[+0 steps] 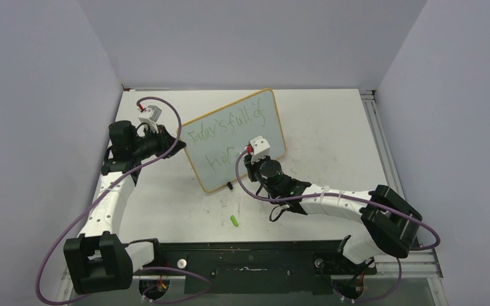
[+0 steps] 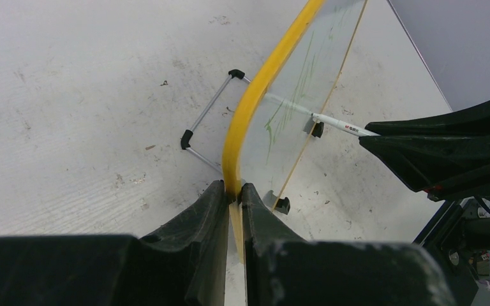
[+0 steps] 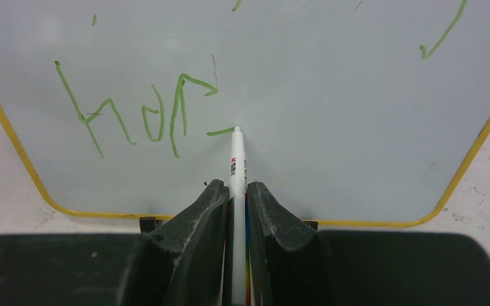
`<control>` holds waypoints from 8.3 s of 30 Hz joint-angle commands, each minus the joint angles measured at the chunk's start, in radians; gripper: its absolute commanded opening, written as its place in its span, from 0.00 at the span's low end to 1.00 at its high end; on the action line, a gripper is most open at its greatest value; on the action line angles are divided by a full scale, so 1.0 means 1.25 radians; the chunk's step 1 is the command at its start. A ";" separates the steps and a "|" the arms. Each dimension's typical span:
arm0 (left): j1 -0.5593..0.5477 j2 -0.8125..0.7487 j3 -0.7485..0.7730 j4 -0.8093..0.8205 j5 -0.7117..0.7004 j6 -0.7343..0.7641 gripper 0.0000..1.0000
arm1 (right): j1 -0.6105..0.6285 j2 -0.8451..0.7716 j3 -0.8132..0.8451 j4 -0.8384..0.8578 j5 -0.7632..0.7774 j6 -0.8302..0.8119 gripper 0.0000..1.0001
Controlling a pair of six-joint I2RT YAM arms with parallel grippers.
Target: Write a sentence on the whiteboard
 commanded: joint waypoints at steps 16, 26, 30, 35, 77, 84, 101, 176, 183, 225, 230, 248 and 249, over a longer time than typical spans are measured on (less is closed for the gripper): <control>0.000 -0.013 0.018 0.010 -0.004 0.014 0.00 | -0.013 -0.016 0.056 0.028 0.032 -0.027 0.05; -0.001 -0.014 0.018 0.010 -0.002 0.013 0.00 | 0.018 -0.001 0.055 0.028 0.037 -0.028 0.05; 0.000 -0.014 0.018 0.010 -0.002 0.013 0.00 | 0.041 0.006 0.049 0.027 0.044 -0.026 0.05; -0.001 -0.014 0.018 0.011 0.000 0.012 0.00 | 0.059 0.016 0.035 0.021 0.056 -0.016 0.05; -0.001 -0.014 0.017 0.011 0.000 0.011 0.00 | -0.025 0.004 -0.004 0.003 0.082 -0.010 0.05; -0.035 -0.018 0.010 0.030 -0.004 -0.025 0.00 | -0.028 -0.117 -0.034 -0.006 -0.001 -0.049 0.05; -0.122 0.016 0.047 -0.091 -0.068 0.050 0.00 | -0.062 -0.146 -0.137 0.159 -0.200 0.073 0.05; -0.123 0.004 0.042 -0.089 -0.024 0.060 0.00 | -0.147 -0.025 -0.053 0.226 -0.194 0.058 0.05; -0.123 0.000 0.041 -0.089 -0.024 0.058 0.00 | -0.149 -0.053 -0.066 0.221 -0.181 0.055 0.05; -0.123 0.004 0.040 -0.086 -0.025 0.055 0.00 | -0.142 -0.040 -0.104 0.161 -0.266 0.052 0.05; -0.123 0.004 0.041 -0.086 -0.024 0.055 0.00 | -0.138 -0.036 -0.103 0.156 -0.265 0.050 0.05; -0.123 0.004 0.041 -0.086 -0.027 0.055 0.00 | -0.130 -0.019 -0.085 0.148 -0.256 0.041 0.05; -0.123 0.003 0.041 -0.086 -0.027 0.056 0.00 | -0.129 -0.021 -0.083 0.148 -0.254 0.041 0.05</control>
